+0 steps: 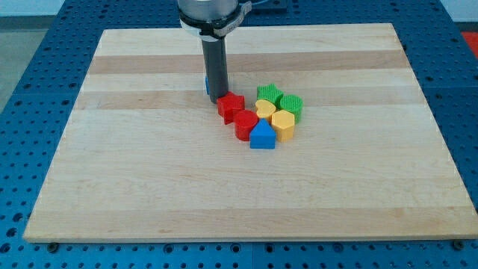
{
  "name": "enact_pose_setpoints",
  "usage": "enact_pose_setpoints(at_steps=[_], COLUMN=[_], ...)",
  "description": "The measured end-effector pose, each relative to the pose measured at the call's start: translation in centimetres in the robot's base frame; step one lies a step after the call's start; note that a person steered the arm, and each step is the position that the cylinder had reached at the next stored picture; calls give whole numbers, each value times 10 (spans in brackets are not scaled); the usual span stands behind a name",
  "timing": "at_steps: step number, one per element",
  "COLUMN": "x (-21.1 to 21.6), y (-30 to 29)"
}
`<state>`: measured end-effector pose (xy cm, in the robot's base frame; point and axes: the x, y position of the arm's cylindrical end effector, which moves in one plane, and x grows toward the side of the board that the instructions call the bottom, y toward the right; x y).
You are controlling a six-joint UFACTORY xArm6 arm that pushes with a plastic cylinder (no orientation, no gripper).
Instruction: Push the red star to the top left of the red circle
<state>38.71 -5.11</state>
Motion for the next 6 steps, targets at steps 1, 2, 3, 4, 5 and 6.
enact_pose_setpoints(at_steps=[1, 2, 3, 4, 5, 6], x=[3, 5, 5, 5, 5, 5], y=[1, 4, 6, 7, 8, 6])
